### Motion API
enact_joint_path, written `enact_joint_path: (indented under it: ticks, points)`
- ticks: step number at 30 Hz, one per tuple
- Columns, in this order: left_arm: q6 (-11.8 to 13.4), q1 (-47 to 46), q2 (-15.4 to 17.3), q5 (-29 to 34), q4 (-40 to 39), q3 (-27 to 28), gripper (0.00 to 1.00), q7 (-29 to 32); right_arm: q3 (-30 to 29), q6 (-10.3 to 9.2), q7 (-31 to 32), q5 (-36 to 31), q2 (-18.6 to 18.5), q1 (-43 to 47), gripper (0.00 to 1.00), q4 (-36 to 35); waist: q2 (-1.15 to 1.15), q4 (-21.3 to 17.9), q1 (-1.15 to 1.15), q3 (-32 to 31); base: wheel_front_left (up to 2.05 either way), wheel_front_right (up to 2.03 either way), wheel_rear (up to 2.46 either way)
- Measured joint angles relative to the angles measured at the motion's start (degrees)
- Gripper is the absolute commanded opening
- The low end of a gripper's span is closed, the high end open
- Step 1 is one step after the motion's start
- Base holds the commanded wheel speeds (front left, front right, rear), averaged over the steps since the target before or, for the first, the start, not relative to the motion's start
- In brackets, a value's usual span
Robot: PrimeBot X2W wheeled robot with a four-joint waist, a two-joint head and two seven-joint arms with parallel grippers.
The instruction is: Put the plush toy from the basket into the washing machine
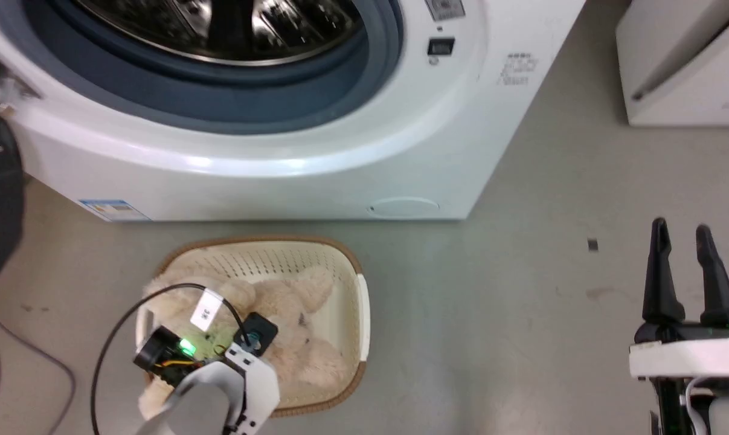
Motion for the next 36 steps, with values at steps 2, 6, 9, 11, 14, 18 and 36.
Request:
enact_joint_path:
  ticks: [2,6,9,11,14,18,36]
  points:
    - [0.6,0.8,-0.8,-0.6,-0.6,0.2,0.0,-0.1,-0.1,0.0,0.0,-0.1,0.0,1.1,1.0,0.1,0.0,0.6,0.0,-1.7,0.0,0.0,0.0]
    - [1.5,2.5,-1.8,-1.9,-2.7,0.8,0.0,-0.1,-0.4,0.0,0.0,-0.6,0.0,2.9,1.0,0.5,0.0,1.7,0.0,-4.9,0.0,0.0,0.0]
    - [2.3,4.0,-2.2,-3.3,-6.2,1.5,0.0,-0.4,-0.4,0.0,0.0,-1.0,0.0,4.3,1.0,0.6,0.0,2.3,0.0,-7.1,0.0,0.0,0.0]
    - [2.6,5.1,-2.3,-3.8,-8.4,1.8,0.0,-0.5,-0.4,0.0,0.0,-1.0,0.0,5.2,1.0,0.7,0.0,2.6,0.0,-8.5,0.0,0.0,0.0]
    - [3.1,6.9,-2.1,-4.5,-11.8,2.4,0.0,-0.5,-0.3,0.0,0.0,-1.0,0.0,6.4,1.0,0.9,0.0,3.0,0.0,-10.4,0.0,0.0,0.0]
    - [3.7,9.1,-1.6,-5.4,-16.4,3.1,0.0,-0.5,-0.3,0.0,0.0,-1.0,0.0,7.4,1.0,1.0,0.0,3.5,0.0,-12.6,0.0,0.0,0.0]
    - [6.7,9.8,1.5,-9.5,-34.6,10.6,0.0,-0.5,0.3,0.0,0.0,-1.0,0.0,8.9,1.0,0.9,0.0,4.2,0.0,-14.3,0.0,0.0,0.0]
